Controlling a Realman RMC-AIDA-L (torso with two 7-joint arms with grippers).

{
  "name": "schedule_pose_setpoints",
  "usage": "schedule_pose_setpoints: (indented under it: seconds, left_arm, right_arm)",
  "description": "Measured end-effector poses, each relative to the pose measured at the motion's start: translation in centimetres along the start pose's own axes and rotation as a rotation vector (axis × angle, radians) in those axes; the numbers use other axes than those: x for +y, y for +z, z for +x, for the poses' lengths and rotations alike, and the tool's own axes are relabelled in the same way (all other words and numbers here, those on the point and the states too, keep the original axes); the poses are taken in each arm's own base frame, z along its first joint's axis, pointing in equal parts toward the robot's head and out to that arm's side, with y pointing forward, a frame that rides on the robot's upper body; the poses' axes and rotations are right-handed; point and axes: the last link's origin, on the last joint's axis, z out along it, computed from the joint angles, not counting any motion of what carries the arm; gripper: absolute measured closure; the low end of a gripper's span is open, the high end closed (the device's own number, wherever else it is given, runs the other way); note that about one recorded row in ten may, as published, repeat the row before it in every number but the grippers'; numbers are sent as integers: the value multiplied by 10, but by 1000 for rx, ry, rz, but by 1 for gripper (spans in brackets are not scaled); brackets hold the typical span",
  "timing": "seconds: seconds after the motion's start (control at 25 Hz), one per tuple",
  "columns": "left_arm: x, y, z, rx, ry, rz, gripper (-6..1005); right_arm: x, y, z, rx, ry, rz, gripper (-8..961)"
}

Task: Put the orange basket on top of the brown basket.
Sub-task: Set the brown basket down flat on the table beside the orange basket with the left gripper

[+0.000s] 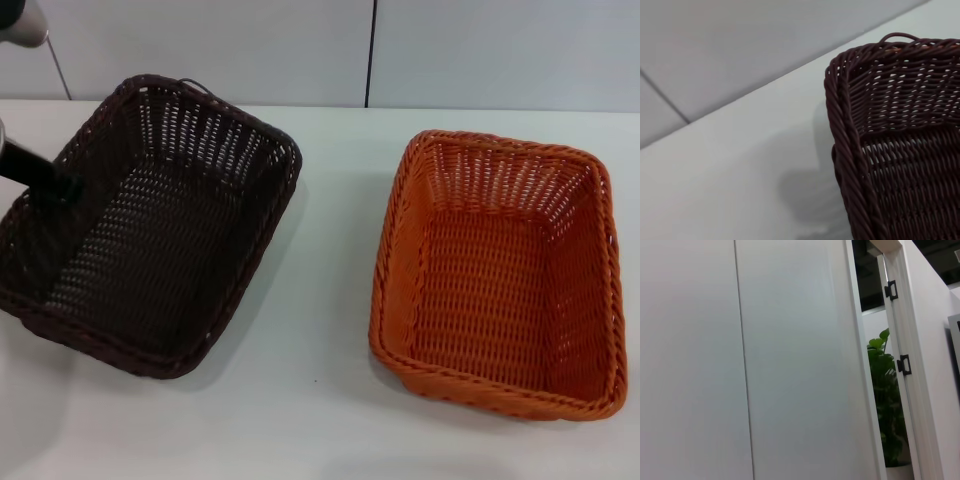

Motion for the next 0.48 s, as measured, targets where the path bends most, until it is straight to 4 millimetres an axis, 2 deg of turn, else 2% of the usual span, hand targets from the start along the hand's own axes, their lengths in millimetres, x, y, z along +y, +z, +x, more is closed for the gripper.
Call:
schedule_pose_setpoints:
  seconds: [0.4,0.44,0.48]
  left_arm:
    - [-14,-11,7,20,69,0,795]
    - [-13,-21,13,37,174,-48,796]
    - [-12,-24,16,47,209,-74,797]
  right_arm:
    - [0,0,0,2,2,-1,181]
    - [1,0,0,2,2,0,181]
    - [1,0,0,3,3,0,180]
